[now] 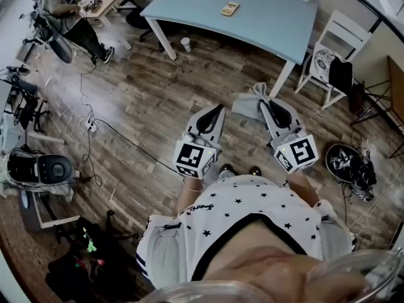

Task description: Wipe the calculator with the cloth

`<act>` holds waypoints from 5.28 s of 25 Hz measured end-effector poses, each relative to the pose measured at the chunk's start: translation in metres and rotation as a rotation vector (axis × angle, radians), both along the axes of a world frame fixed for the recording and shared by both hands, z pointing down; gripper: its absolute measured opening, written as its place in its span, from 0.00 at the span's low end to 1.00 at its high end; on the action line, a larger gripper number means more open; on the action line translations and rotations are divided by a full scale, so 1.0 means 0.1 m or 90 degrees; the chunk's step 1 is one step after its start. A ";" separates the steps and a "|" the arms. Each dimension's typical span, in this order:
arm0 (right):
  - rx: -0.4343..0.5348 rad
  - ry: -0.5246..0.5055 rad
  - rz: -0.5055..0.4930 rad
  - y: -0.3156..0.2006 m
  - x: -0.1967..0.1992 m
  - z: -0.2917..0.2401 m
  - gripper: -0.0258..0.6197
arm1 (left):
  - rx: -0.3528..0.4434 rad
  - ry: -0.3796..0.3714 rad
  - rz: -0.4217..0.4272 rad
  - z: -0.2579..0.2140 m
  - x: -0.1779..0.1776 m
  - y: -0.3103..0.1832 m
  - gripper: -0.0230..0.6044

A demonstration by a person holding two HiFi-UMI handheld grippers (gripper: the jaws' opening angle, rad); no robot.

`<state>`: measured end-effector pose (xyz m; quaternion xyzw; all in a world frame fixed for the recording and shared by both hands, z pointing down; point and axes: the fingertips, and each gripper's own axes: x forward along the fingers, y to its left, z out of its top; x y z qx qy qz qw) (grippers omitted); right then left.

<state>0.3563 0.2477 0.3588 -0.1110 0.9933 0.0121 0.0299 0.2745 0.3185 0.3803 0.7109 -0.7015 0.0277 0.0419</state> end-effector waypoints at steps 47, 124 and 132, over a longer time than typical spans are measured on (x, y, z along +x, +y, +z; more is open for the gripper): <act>-0.055 -0.037 0.011 -0.59 -1.38 0.13 0.09 | -0.024 -0.007 -0.051 0.18 -1.55 -0.20 0.09; -0.097 -0.048 0.179 -4.42 -3.59 0.30 0.09 | -0.014 -0.013 0.151 0.20 -4.04 -4.62 0.09; -0.134 -0.032 0.251 -4.88 -4.03 0.48 0.09 | -0.028 -0.001 0.175 0.30 -4.65 -5.01 0.09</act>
